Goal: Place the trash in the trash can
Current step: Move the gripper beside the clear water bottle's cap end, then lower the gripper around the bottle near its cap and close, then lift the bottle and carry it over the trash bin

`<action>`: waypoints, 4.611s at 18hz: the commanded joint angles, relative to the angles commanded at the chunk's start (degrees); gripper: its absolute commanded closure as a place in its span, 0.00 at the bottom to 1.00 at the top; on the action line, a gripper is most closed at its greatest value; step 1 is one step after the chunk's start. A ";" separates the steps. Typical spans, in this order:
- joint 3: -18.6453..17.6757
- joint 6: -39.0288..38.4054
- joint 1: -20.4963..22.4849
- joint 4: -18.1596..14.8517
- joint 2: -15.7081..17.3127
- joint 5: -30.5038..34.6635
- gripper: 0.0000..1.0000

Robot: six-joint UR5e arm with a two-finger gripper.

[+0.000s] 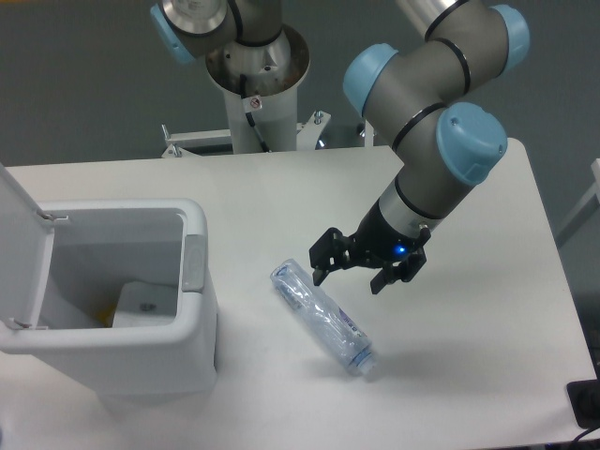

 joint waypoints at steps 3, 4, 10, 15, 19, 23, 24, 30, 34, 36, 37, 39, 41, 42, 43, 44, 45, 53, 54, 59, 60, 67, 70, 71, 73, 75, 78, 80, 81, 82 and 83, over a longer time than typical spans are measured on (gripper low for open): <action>0.18 -2.81 0.00 -0.36 -2.19 4.58 0.00; 0.53 -3.69 0.00 -0.19 -2.98 5.03 0.00; 5.36 -7.82 0.17 -0.63 -6.33 6.26 0.00; 7.65 -10.37 0.09 -0.89 -8.08 6.44 0.00; 10.98 -15.90 -0.52 -0.80 -11.59 7.92 0.00; 10.90 -19.43 -2.81 -0.45 -13.62 8.81 0.00; 10.81 -19.78 -3.25 -0.36 -13.80 8.73 0.00; 10.63 -25.39 -5.88 4.46 -17.22 11.36 0.00; 10.46 -27.51 -6.68 5.78 -18.55 13.55 0.00; 10.46 -27.52 -7.56 6.14 -18.81 13.91 0.00; 10.20 -27.52 -7.56 6.23 -18.81 14.00 0.00; 10.02 -27.78 -7.65 6.14 -19.34 15.92 0.00; 10.02 -27.78 -8.52 6.05 -19.51 17.86 0.00; 10.02 -27.69 -8.61 6.14 -19.60 17.95 0.00; 10.02 -27.69 -8.61 6.14 -19.60 18.04 0.02; 10.02 -27.69 -8.61 6.14 -19.60 18.04 0.09; 10.11 -27.69 -8.61 6.05 -19.60 17.95 0.20; 10.46 -27.17 -8.61 5.96 -18.99 17.34 0.61; 10.46 -27.08 -8.61 5.96 -18.73 17.25 0.61; 10.64 -26.38 -8.26 5.88 -16.10 16.20 0.60; 10.72 -25.85 -8.09 5.88 -15.13 14.80 0.61; 14.85 -23.56 -5.19 6.05 -10.02 2.85 0.60; 16.61 -24.00 -5.19 6.66 -9.32 0.12 0.60; 17.05 -24.26 -5.10 7.10 -8.62 -1.54 0.60; 17.23 -24.53 -4.31 8.77 -7.04 -6.28 0.60; 17.23 -24.70 -3.96 10.00 -5.28 -10.07 0.60; 17.23 -24.44 -4.04 11.85 -2.91 -12.62 0.60; 17.23 -24.44 -4.04 13.77 -1.50 -16.04 0.60; 17.23 -24.53 -4.04 15.09 -0.54 -19.63 0.60; 17.23 -24.44 -4.04 15.80 0.25 -21.93 0.60; 17.14 -24.35 -4.04 16.85 1.04 -24.12 0.60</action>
